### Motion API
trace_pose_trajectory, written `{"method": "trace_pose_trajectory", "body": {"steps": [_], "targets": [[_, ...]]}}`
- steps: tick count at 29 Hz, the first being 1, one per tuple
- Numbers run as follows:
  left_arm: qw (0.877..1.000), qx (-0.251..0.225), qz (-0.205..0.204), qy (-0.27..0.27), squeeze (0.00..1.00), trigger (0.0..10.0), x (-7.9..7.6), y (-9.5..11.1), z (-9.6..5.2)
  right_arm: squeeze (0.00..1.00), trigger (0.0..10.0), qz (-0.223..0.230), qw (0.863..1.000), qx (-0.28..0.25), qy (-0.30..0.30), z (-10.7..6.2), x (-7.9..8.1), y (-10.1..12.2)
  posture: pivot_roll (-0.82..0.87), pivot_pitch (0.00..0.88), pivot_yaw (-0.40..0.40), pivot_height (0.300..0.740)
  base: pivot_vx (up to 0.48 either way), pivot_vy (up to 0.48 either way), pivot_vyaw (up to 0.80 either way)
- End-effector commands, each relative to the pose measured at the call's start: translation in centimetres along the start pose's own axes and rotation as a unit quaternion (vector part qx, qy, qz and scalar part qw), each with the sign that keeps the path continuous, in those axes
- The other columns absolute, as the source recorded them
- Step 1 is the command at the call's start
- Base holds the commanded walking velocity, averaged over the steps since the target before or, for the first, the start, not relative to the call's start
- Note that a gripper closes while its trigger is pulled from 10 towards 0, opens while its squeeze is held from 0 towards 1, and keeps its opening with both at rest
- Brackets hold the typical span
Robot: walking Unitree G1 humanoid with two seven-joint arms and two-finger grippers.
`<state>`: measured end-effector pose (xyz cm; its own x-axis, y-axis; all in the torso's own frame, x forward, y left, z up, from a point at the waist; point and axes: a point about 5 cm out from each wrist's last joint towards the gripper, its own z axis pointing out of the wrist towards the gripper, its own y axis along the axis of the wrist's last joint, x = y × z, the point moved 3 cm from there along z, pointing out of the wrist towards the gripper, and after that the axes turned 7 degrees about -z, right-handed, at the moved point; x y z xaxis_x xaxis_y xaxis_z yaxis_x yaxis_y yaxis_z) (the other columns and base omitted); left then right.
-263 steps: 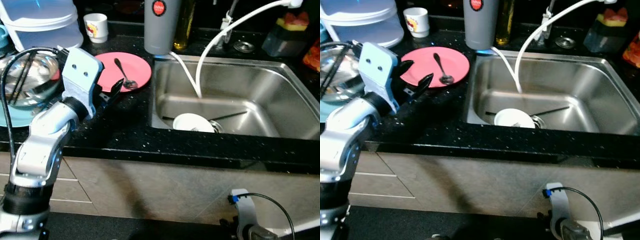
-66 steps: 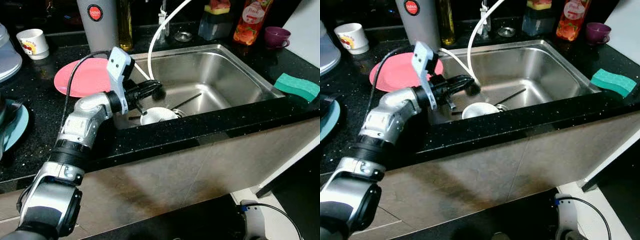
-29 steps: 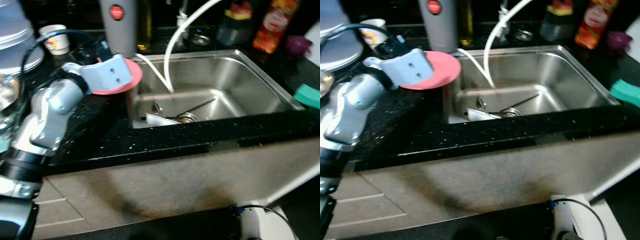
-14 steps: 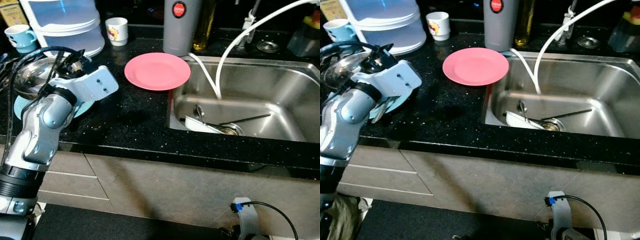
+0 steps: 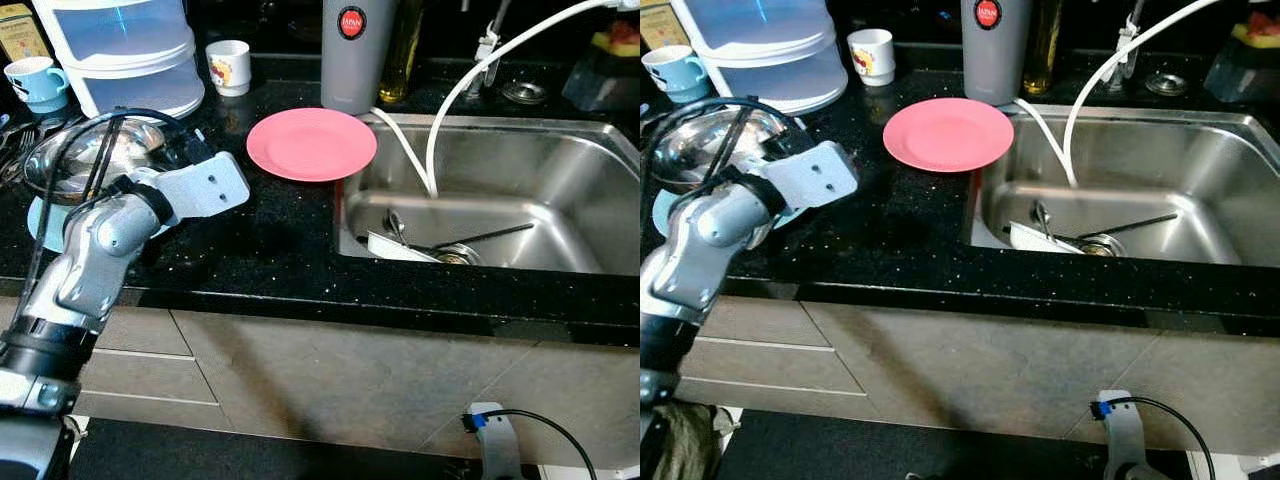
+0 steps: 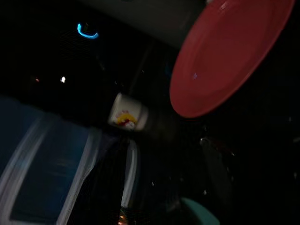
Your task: Kitchen organization
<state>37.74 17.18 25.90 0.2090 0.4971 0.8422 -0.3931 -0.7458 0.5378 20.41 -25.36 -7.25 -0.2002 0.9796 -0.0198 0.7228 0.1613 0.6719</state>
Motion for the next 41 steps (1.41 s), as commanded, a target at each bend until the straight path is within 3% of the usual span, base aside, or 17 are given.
{"method": "trace_pose_trajectory", "body": {"steps": [1, 3, 17, 29, 35, 41], "targets": [[1.0, 0.008, -0.003, -0.019, 0.0, 10.0, -0.3, -0.3, 0.3, 0.0, 10.0, 0.005, 1.0, 0.011, -0.002, -0.3, -0.2, -0.6, -0.01, 0.111, -0.014, 0.74, 0.0, 0.0, 0.0], [0.998, 0.019, 0.0, -0.055, 0.0, 10.0, -0.6, -0.7, 0.9, 0.0, 10.0, 0.003, 1.0, 0.017, -0.001, -0.6, -0.4, -0.9, -0.02, 0.123, -0.023, 0.74, 0.0, 0.0, 0.0], [0.994, -0.013, 0.0, -0.112, 0.0, 10.0, -1.3, -0.2, 3.1, 0.0, 10.0, 0.008, 1.0, 0.028, -0.007, -1.5, -1.0, -1.9, -0.06, 0.175, -0.014, 0.74, 0.0, 0.0, 0.0], [0.992, -0.012, -0.027, -0.125, 0.0, 10.0, -3.1, -0.8, 4.2, 0.0, 10.0, 0.011, 0.999, 0.036, -0.013, -2.2, -1.3, -3.0, -0.08, 0.21, -0.01, 0.74, 0.0, 0.0, 0.0], [0.993, -0.035, -0.022, -0.107, 0.0, 10.0, -3.3, -0.1, 5.1, 0.0, 10.0, 0.013, 0.999, 0.037, -0.014, -2.5, -1.2, -3.0, -0.08, 0.218, -0.011, 0.74, 0.0, 0.0, 0.0], [0.99, -0.061, -0.017, -0.123, 0.0, 10.0, -4.0, 1.3, 5.8, 0.0, 10.0, 0.012, 0.999, 0.035, -0.013, -2.6, -1.0, -2.9, -0.08, 0.226, -0.007, 0.74, 0.0, 0.0, 0.0]]}}
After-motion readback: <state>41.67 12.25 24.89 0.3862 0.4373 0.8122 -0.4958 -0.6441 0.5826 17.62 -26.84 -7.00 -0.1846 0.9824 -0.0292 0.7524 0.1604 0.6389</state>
